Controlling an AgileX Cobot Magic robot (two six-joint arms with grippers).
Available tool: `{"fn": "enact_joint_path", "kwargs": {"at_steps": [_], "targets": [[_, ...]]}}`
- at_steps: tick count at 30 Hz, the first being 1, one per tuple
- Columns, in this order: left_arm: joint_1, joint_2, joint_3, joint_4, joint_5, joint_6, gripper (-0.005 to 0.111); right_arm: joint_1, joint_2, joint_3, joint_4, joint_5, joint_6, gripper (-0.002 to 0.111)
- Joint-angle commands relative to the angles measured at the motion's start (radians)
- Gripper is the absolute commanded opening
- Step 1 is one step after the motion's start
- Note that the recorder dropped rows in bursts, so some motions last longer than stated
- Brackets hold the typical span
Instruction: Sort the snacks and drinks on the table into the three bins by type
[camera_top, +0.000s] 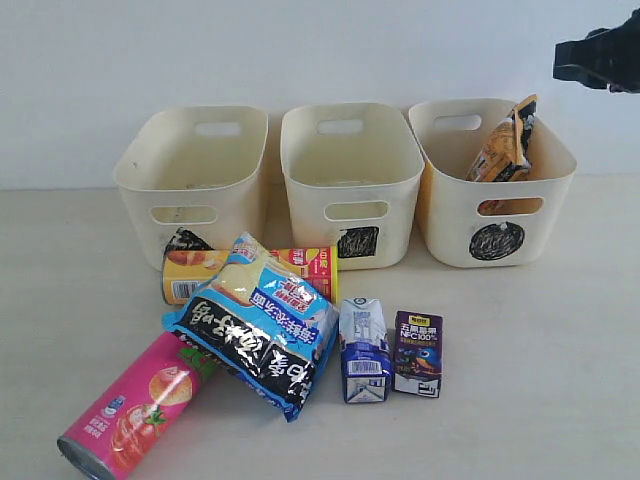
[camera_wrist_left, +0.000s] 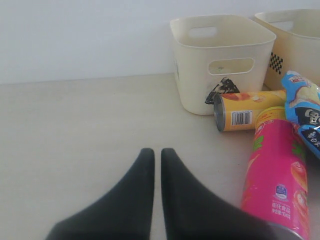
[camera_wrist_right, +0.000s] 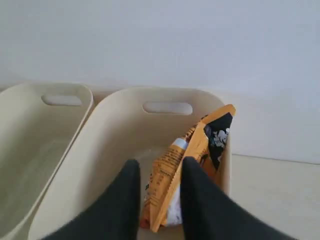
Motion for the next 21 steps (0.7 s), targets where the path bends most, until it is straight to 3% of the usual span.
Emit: {"fn": "enact_joint_path", "kwargs": {"at_steps": [1, 5, 7, 8, 12, 16, 21], "targets": [[0.003, -0.004, 0.004, -0.004, -0.005, -0.013, 0.004, -0.003, -0.05, -0.007, -0.249, 0.04, 0.169, 0.0], [0.003, -0.004, 0.004, -0.004, -0.005, -0.013, 0.004, 0.008, -0.093, -0.007, -0.44, 0.102, 0.288, 0.0], [0.003, -0.004, 0.004, -0.004, -0.005, -0.013, 0.004, 0.034, -0.115, -0.007, -0.609, 0.116, 0.406, 0.0], [0.003, -0.004, 0.004, -0.004, -0.005, -0.013, 0.004, 0.065, -0.134, -0.007, -0.794, 0.127, 0.533, 0.0], [0.003, -0.004, 0.004, -0.004, -0.007, -0.013, 0.004, 0.142, -0.178, -0.007, -1.115, 0.173, 0.781, 0.0], [0.003, -0.004, 0.004, -0.004, -0.007, -0.013, 0.004, 0.228, -0.232, -0.002, -1.237, 0.287, 0.935, 0.0], [0.003, -0.004, 0.004, -0.004, -0.007, -0.013, 0.004, 0.358, -0.288, 0.099, -1.239, 0.248, 0.943, 0.0]]}}
